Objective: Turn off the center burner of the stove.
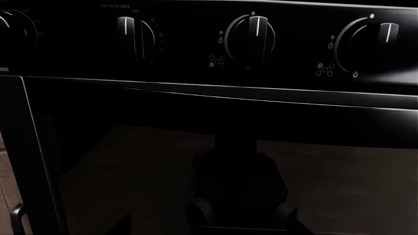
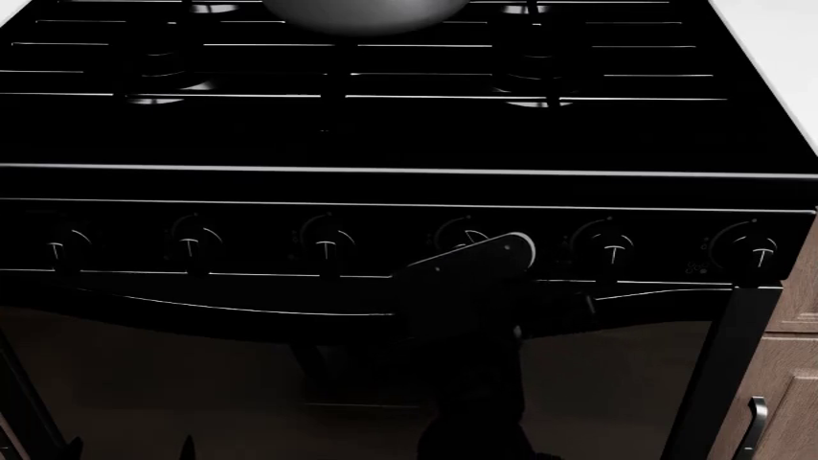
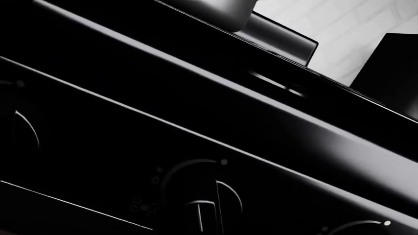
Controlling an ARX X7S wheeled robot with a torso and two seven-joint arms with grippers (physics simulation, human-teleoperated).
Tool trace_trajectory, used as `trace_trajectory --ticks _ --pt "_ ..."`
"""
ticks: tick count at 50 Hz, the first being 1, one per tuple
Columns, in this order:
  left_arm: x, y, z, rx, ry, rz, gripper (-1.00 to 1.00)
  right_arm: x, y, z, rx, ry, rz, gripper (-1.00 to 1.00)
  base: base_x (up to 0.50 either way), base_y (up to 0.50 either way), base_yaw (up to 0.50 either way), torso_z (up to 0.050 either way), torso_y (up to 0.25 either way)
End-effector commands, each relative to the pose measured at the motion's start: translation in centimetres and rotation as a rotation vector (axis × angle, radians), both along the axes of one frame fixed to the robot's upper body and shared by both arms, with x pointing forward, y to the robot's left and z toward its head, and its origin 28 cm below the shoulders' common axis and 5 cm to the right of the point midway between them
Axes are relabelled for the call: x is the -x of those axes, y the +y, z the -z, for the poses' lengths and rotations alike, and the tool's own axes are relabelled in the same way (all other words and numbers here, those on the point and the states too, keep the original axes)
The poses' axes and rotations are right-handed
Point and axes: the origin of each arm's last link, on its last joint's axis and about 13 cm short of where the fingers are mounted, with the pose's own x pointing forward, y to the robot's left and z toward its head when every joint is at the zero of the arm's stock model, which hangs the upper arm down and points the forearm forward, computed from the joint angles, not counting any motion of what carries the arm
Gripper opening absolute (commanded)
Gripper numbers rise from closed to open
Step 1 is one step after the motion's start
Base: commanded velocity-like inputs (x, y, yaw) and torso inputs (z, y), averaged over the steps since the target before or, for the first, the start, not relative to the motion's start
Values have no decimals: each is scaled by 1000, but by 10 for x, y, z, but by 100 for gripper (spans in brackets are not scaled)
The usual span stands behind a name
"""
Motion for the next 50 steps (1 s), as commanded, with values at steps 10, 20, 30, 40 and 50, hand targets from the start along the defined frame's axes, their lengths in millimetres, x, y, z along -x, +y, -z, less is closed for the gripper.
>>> trace_trajectory --ticks 10,20,30,40,50 --pt "-1 0 1 -2 5 1 100 -6 0 3 -2 12 0 -100 0 0 0 0 0" --pt "0 0 1 -3 3 2 100 -3 3 -6 -163 27 1 -100 0 0 0 0 0" --pt "-1 0 1 -3 4 0 100 -4 0 -15 -434 82 27 -100 3 0 0 0 0" --pt "0 0 1 -4 2 0 100 -4 -3 -24 -693 148 23 -100 4 0 1 0 0" --pt "0 1 0 -2 1 -1 100 -3 -3 -29 -801 193 17 -100 7 0 2 0 0"
